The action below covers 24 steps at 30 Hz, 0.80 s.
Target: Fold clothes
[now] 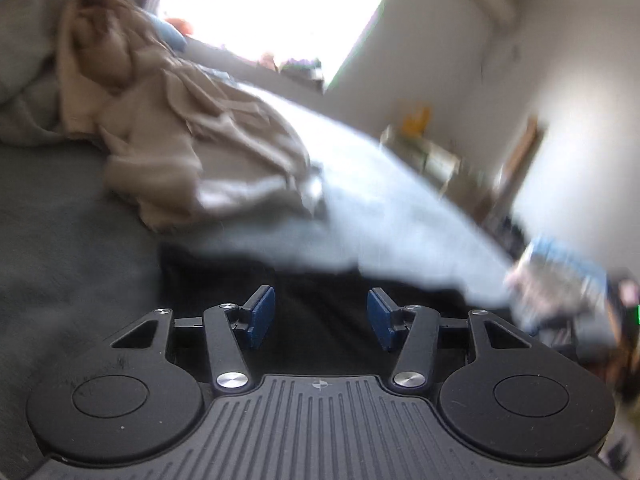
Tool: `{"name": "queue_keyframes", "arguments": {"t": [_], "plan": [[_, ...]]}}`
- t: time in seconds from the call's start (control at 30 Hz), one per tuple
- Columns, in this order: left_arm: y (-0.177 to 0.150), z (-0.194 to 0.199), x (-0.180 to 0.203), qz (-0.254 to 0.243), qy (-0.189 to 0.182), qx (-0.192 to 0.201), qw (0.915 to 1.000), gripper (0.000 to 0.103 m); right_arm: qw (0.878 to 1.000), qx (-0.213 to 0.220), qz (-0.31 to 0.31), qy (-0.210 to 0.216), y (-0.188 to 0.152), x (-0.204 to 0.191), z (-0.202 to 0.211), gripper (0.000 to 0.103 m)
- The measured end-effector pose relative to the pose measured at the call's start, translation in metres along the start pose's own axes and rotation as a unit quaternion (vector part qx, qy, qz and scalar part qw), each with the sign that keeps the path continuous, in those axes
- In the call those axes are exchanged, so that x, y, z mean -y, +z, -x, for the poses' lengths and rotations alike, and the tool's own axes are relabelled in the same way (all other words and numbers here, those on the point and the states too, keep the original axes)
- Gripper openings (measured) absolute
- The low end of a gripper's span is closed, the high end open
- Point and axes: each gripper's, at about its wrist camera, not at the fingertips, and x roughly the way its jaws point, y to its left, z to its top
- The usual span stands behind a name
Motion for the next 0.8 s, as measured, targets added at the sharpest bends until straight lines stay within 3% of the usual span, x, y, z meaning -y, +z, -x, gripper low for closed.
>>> {"name": "queue_keyframes", "arguments": {"t": [0.1,0.2,0.23,0.3,0.37,0.43,0.47,0.53,0.6,0.7,0.8], "plan": [[-0.012,-0.011,0.005,-0.021,0.034,-0.027,0.9988,0.051,0.996,0.027,-0.084,0.010,0.015,0.043,-0.026,0.022],[-0.015,-0.010,0.001,-0.019,0.041,-0.028,0.9986,0.051,0.974,0.081,-0.211,-0.013,0.024,0.094,-0.031,0.024],[-0.014,-0.010,0.000,-0.015,0.041,-0.028,0.9986,0.051,0.970,0.092,-0.225,-0.015,0.024,0.100,-0.026,0.026],[-0.013,-0.009,-0.001,-0.010,0.042,-0.026,0.9988,0.051,0.967,0.113,-0.227,-0.006,0.023,0.102,-0.013,0.026],[-0.012,-0.008,-0.001,-0.006,0.042,-0.023,0.9988,0.051,0.971,0.122,-0.201,0.033,0.020,0.089,0.002,0.026],[-0.012,-0.007,-0.002,-0.001,0.048,-0.019,0.9987,0.051,0.976,0.105,-0.175,0.082,0.020,0.075,0.002,0.026],[-0.013,-0.006,-0.004,0.004,0.053,-0.015,0.9985,0.051,0.978,0.091,-0.167,0.083,0.021,0.070,-0.004,0.026],[-0.012,-0.003,-0.009,0.024,0.064,-0.009,0.9976,0.051,0.983,0.057,-0.165,0.054,0.021,0.067,-0.022,0.027],[-0.010,0.004,-0.017,0.050,0.078,0.001,0.9957,0.051,0.972,0.041,-0.230,-0.004,0.017,0.088,-0.033,0.026],[-0.007,0.022,-0.031,0.086,0.088,0.017,0.9922,0.052,0.940,0.080,-0.332,-0.028,0.000,0.117,-0.004,0.029],[-0.008,0.044,-0.043,0.117,0.088,0.031,0.9888,0.052,0.938,0.110,-0.326,-0.035,-0.016,0.105,0.054,0.030]]}}
